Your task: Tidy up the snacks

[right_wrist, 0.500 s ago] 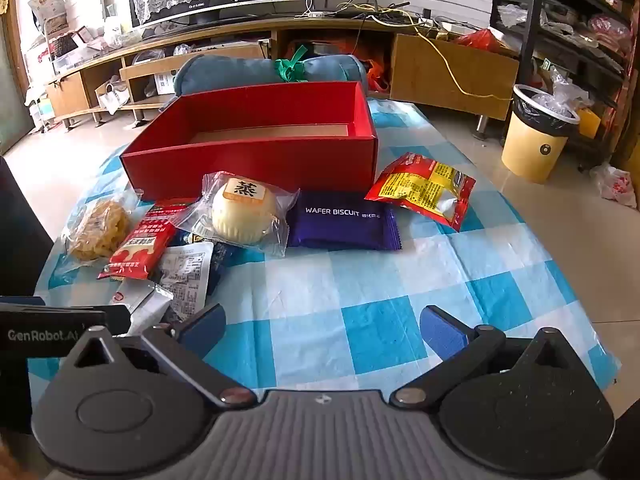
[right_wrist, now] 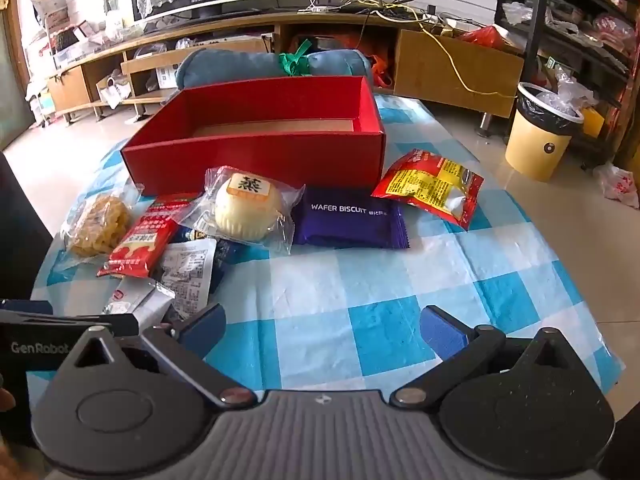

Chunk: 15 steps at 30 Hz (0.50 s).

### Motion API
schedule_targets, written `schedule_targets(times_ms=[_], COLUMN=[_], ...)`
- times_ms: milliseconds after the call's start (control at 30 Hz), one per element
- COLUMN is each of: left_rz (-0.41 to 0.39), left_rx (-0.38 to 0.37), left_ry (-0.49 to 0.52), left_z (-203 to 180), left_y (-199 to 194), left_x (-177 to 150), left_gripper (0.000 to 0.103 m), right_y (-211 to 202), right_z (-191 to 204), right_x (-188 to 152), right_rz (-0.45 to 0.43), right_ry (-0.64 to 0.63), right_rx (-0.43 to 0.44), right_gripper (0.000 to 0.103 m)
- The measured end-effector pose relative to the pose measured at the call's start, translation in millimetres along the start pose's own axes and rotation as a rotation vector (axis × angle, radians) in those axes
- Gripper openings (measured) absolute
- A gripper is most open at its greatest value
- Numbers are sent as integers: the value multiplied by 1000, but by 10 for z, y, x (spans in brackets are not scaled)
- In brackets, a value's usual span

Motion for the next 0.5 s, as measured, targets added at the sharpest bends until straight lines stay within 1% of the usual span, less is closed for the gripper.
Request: schedule_targets(times_ms=[67,500], left_rz=[7,12], left_rx=[-9,-8], left_ry=[-9,-16], left_z=[24,37], left_y=[17,29], left_x=[1,11], left_gripper=[101,100], right_y=[29,58], right_z=[10,29], right_x=[17,12], right_rz=[8,16], right_ry=[-3,-8], right_rx=[2,4], right_gripper=[99,99])
Point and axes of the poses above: each gripper's, at about its wrist camera, not at the fingertips, and y roughly the way its jaws point, z to its left, x to its top, the point moved 5 cm from there along y, roughly the way its jaws point, and after that the axes turned 15 degrees about z, right-handed, at the moved point
